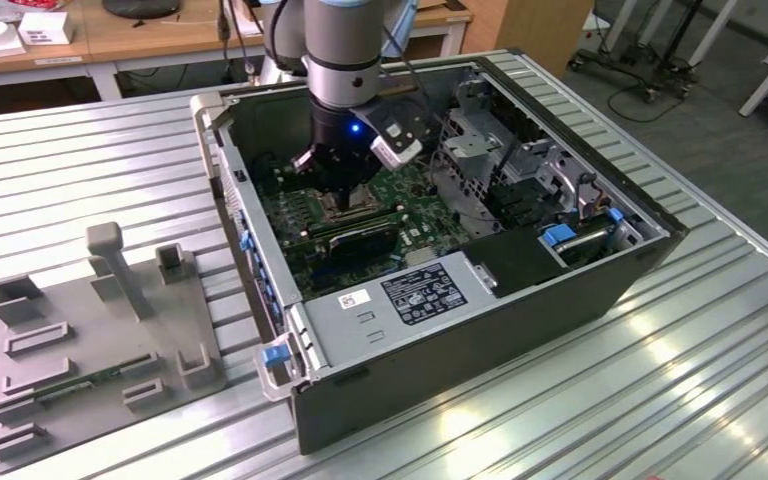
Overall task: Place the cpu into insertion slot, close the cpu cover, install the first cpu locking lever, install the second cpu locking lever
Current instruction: 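Install the second cpu locking lever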
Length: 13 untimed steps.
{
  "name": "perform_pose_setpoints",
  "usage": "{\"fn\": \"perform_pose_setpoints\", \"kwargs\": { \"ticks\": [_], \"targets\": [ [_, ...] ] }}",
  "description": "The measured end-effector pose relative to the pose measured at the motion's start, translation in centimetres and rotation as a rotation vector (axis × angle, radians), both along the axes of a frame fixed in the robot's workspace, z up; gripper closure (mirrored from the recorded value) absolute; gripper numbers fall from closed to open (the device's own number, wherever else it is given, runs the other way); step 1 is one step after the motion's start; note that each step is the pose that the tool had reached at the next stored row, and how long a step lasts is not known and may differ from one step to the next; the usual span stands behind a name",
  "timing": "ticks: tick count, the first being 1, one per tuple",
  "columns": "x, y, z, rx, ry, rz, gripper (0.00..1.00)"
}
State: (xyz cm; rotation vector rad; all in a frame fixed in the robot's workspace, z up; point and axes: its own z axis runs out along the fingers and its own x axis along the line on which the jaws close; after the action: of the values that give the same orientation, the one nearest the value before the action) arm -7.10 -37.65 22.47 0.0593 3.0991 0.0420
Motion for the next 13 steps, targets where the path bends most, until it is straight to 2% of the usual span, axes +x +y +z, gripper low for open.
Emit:
{"fn": "perform_pose_setpoints", "kwargs": {
  "ticks": [8, 13],
  "targets": [
    [-0.2, 0.0, -1.23, 0.0, -0.0001, 0.0, 0.89],
    [-0.26, 0.0, -1.56, 0.0, -0.0002, 0.0, 0.89]
  ]
}}
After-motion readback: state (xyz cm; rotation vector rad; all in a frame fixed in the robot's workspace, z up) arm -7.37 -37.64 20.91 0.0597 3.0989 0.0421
